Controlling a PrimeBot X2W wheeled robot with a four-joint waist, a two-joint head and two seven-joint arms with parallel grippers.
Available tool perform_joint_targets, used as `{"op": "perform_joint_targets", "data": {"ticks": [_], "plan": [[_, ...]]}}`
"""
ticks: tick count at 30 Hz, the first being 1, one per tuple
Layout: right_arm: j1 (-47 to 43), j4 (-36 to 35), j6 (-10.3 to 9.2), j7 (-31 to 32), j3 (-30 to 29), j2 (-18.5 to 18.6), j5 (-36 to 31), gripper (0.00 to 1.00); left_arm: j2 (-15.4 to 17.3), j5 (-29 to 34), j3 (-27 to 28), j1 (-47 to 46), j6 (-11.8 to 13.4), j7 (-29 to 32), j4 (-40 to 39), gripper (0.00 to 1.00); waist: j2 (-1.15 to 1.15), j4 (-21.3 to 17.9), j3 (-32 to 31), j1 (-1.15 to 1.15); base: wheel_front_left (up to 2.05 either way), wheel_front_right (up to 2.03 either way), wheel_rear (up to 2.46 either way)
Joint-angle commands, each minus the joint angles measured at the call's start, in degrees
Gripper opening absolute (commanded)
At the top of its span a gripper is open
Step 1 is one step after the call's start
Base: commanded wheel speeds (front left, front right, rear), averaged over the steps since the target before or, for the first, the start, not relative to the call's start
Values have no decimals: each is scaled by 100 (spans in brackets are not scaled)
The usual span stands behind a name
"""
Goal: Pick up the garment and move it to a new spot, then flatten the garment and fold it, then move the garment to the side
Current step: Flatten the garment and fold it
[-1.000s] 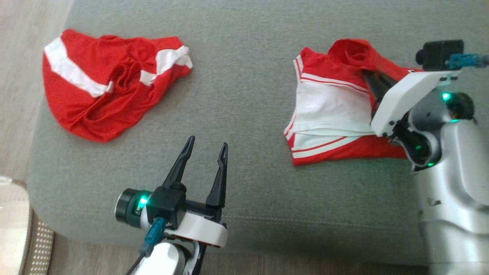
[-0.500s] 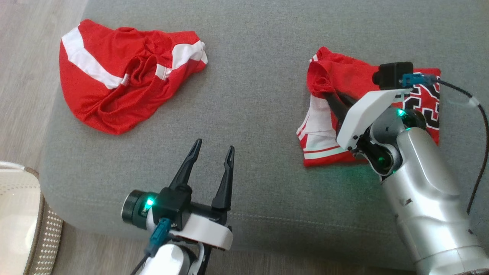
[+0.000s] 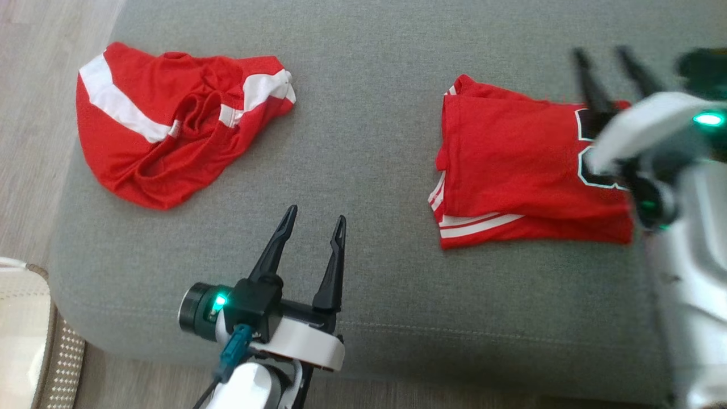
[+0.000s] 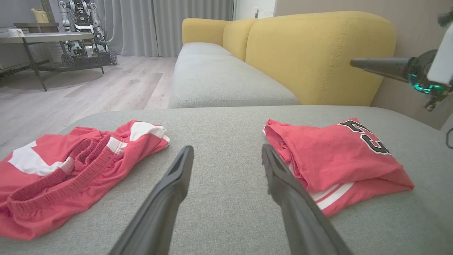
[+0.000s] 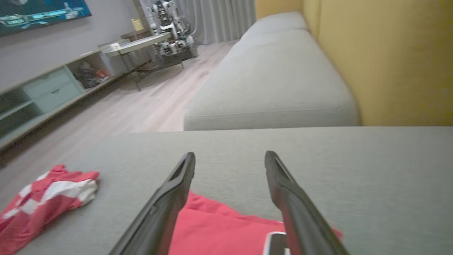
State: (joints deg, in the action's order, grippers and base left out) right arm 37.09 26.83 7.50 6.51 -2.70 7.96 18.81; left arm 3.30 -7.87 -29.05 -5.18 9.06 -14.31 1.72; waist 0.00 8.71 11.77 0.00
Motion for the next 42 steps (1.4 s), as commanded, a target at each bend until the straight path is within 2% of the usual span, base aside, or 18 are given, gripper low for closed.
{"op": "perform_joint_targets", "data": {"ticks": [1, 7, 13, 16, 18, 21, 25, 32, 42], "plan": [[-111, -269, -1, -78, 25, 48, -101, 100, -42, 39, 171, -96, 7, -69, -229, 100, 0, 6, -10, 0, 0, 0, 0], [-1202, -981, -1, -690, -172, 340, -227, 100, -42, -72, 313, 27, 25, -69, -282, 100, 0, -24, -133, 0, 0, 0, 0], [-2337, -1416, -1, -1759, -10, 268, -361, 100, -42, -185, 625, 226, 64, -69, -426, 100, 0, -206, -279, 0, 0, 0, 0], [-2676, -1459, -1, -2071, -10, 115, -620, 100, -42, -96, 731, 311, 23, -69, -426, 100, 0, -298, -330, 0, 0, 0, 0], [-2840, -1534, -1, -2136, -12, -26, -773, 100, -42, -46, 779, 366, -14, -69, -414, 100, 0, -350, -372, 0, 0, 0, 0], [-3074, -2027, -1, -2147, 12, -180, -1048, 100, -42, 22, 844, 435, -79, -69, -447, 100, 0, -405, -454, 0, 0, 0, 0], [-3483, -2348, -1, -2149, -9, -359, -1146, 100, -42, 106, 917, 587, -192, -69, -466, 100, 0, -446, -614, 0, 0, 0, 0], [-3943, -2310, -1, -2150, 94, -472, -1268, 100, -42, 235, 1088, 936, -292, -69, -379, 100, 0, -534, -953, 0, 0, 0, 0], [-4071, -2252, -1, -2150, 165, -505, -1247, 100, -42, 338, 1272, 1172, -294, -69, -359, 100, 0, -610, -1153, 0, 0, 0, 0]]}}
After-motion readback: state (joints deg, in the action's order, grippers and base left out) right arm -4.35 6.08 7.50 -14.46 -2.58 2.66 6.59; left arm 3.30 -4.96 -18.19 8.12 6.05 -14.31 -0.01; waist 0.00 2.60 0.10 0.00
